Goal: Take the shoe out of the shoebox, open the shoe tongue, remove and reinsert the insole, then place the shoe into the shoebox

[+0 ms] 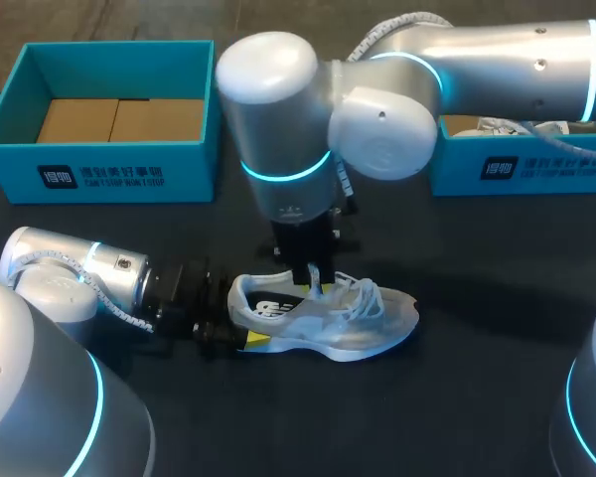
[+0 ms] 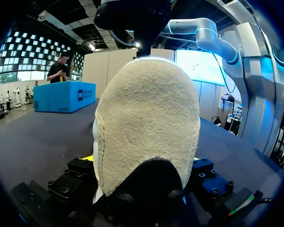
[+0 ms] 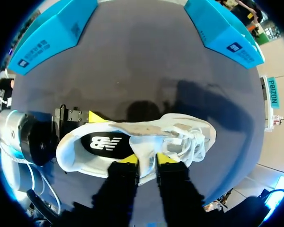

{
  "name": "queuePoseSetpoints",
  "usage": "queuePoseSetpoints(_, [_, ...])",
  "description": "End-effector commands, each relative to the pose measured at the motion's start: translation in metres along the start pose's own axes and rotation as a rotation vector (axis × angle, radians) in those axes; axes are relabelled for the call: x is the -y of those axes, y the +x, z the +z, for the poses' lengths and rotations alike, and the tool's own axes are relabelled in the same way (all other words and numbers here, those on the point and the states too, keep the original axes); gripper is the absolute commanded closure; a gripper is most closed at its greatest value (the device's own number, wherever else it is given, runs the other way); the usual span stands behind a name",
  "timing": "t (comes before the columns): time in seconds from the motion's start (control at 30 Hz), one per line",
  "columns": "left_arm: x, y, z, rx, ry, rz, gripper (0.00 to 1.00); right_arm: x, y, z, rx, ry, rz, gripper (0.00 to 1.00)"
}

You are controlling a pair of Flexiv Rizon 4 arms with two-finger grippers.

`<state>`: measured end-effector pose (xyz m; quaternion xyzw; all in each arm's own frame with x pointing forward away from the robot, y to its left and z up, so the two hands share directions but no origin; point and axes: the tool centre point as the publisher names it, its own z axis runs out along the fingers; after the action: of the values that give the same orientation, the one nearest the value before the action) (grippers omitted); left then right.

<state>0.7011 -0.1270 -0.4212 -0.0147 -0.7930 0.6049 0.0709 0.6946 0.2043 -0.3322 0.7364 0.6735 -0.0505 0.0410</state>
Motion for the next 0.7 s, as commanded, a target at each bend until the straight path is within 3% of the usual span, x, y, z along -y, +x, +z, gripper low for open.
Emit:
queuePoseSetpoints(0.03, [-0.006, -0.001, 0.0, 0.002, -0.001, 0.0, 1.0, 0.002, -0.008, 0.002, -0.03, 0.0, 0.632, 1.0])
queuePoseSetpoints(0.3, [-0.006, -0.001, 0.0, 0.002, -0.001, 0.0, 1.0, 0.002, -0.028, -0.005, -0.098, 0.032, 0.634, 1.0])
queuePoseSetpoints(0.7, [-0.006, -0.001, 0.0, 0.002, -0.001, 0.0, 1.0, 0.011, -0.082, -0.009, -0.378, 0.035, 0.586, 1.0])
